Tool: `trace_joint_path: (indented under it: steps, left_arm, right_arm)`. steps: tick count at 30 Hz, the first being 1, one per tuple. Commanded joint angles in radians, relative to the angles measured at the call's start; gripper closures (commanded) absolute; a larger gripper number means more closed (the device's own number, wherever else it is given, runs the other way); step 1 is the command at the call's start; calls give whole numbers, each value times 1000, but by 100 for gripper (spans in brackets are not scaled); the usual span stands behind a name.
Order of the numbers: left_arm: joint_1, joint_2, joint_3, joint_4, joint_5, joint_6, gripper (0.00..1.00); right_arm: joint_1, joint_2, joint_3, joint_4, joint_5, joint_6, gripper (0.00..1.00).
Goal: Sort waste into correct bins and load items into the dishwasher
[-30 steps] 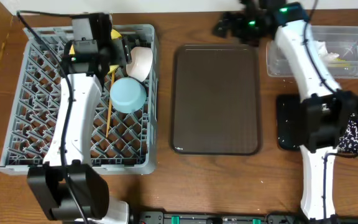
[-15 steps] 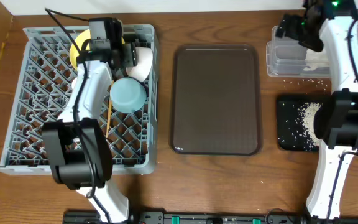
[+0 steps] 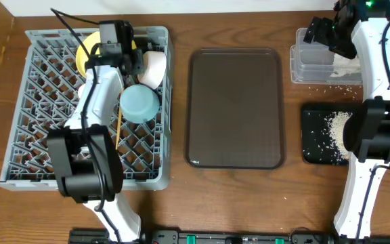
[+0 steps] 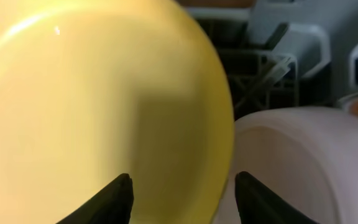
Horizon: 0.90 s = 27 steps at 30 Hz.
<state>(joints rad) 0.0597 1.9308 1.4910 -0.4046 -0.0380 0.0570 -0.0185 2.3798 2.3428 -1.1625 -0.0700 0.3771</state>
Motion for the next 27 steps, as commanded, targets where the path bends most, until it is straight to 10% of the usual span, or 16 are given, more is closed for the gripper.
trace_joint_path:
  steps: [1,19,27]
  left_arm:
    - [2,26,-1,-6,-23,6,48]
    - [2,16,0,-28,-22,-36,92]
    - [3,-77,0,-43,57,-85,92]
  right_arm:
    - [6,-12,17,-5,13,-16,1]
    - [6,-12,16,-5,13,-16,1]
    - [6,-12,17,-5,13,-16,1]
